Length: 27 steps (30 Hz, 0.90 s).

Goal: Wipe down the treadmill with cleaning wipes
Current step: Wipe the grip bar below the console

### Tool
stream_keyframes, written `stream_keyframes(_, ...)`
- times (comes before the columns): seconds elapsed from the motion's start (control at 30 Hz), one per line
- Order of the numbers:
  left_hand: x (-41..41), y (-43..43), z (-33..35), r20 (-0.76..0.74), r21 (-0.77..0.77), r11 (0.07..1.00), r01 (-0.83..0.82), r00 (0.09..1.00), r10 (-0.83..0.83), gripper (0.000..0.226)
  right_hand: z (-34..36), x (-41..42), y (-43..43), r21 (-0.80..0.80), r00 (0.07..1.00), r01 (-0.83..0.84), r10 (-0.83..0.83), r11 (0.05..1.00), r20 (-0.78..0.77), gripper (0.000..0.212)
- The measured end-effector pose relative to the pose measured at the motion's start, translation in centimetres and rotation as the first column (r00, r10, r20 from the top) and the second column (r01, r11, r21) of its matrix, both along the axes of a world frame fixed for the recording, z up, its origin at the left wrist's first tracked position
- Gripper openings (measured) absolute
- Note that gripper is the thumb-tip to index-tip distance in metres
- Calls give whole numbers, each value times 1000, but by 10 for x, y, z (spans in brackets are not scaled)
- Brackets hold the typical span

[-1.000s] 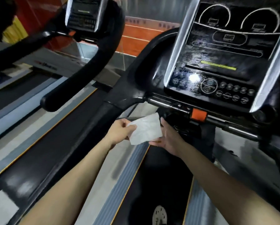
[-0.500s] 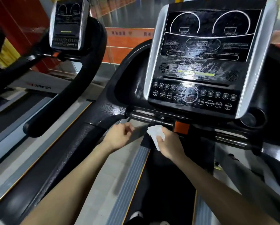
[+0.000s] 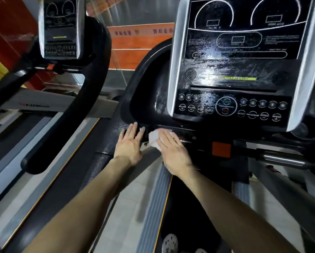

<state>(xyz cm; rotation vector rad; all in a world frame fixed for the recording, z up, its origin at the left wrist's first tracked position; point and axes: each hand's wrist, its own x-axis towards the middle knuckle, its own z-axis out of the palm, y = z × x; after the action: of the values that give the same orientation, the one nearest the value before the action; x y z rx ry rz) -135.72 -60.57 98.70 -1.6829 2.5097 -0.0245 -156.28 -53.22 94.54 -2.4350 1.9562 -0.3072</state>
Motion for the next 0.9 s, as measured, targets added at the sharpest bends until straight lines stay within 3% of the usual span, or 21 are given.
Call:
stream_keyframes(0.07,12,-11,-5,62,-12,999,41,997,-40,113,-10,-25,20,-68,994,110,-108,992,34,59)
stream_keyframes(0.17,15,-9,-16,105,-41,996,74,992,-69,128,-11,-28,36,-48,968,250,-248,967,40,77)
stream_keyframes(0.37,10,-3,-21,124,-134,987,91,989,-74,120,9,52,-20,16,988,154,-154,988,2,70)
stream_keyframes(0.53,13,-3,-20,113,-121,987,104,990,-90,126,-5,-25,33,-39,943,321,-323,946,-81,69)
stream_keyframes(0.6,5,2,-18,126,-126,989,82,990,-66,124,-3,-14,22,-43,919,378,-381,925,-103,73)
stream_keyframes(0.67,2,3,-19,148,-131,988,75,987,-55,122,-1,18,-5,-66,943,326,-329,943,-43,72)
stream_keyframes(0.77,6,0,-21,142,-133,988,80,988,-61,123,-5,43,-33,-129,990,89,-103,988,-100,57)
stream_keyframes(0.9,6,-1,-23,116,-150,986,76,992,-59,127,-4,-18,-3,-70,983,130,-138,989,-124,60)
